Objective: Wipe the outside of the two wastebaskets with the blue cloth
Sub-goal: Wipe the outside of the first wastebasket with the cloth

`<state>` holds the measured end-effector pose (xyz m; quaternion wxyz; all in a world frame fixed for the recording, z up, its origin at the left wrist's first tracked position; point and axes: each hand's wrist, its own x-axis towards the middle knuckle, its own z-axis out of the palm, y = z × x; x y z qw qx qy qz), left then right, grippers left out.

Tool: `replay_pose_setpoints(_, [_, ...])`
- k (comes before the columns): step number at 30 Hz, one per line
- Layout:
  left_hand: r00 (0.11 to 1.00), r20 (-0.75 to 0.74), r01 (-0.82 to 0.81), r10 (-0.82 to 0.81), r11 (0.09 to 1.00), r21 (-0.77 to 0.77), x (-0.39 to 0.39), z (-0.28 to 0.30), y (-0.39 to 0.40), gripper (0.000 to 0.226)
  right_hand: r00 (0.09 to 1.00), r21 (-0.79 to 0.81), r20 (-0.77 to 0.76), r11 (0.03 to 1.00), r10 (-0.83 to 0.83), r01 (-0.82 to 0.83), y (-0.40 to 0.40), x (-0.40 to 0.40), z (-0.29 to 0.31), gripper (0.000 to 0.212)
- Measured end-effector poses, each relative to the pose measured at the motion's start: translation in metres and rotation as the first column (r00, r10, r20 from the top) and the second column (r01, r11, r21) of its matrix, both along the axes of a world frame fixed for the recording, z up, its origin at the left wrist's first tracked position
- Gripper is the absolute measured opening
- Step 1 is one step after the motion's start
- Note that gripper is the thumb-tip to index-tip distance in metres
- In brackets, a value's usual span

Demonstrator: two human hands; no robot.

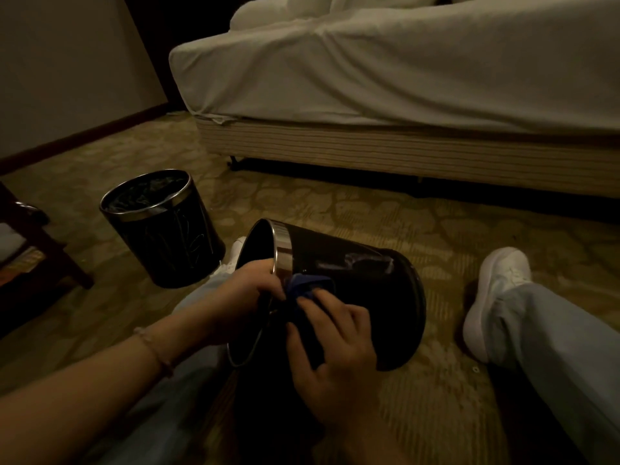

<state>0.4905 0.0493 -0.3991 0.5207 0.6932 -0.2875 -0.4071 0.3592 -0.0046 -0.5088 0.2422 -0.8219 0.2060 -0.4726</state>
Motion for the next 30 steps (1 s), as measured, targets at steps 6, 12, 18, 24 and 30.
replay_pose_setpoints(6, [0.873, -0.217, -0.426, 0.437, 0.899, 0.099, 0.017, -0.007, -0.019, 0.072, 0.994, -0.123, -0.083, 0.99, 0.064, -0.074, 0.016, 0.002, -0.017, 0.036])
replay_pose_setpoints(12, [0.852, -0.065, -0.52, 0.52, 0.854, 0.016, -0.005, -0.022, -0.024, 0.061, 1.0, -0.066, -0.004, 0.998, -0.004, 0.003, 0.011, 0.001, -0.007, 0.037])
replay_pose_setpoints(18, [0.92, 0.158, -0.344, 0.357, 0.933, -0.108, -0.019, -0.027, -0.023, 0.053, 0.999, -0.111, 0.002, 0.993, -0.034, 0.034, -0.004, -0.002, 0.016, 0.037])
replay_pose_setpoints(24, [0.925, 0.25, -0.287, 0.287, 0.957, -0.036, -0.014, -0.021, -0.018, 0.048, 0.993, -0.136, 0.0, 0.983, -0.121, 0.12, -0.014, 0.001, -0.003, 0.035])
replay_pose_setpoints(30, [0.888, 0.295, -0.386, 0.353, 0.92, 0.062, 0.016, -0.029, -0.014, 0.069, 0.964, 0.054, -0.047, 0.963, -0.26, 0.263, -0.06, -0.018, -0.033, 0.036])
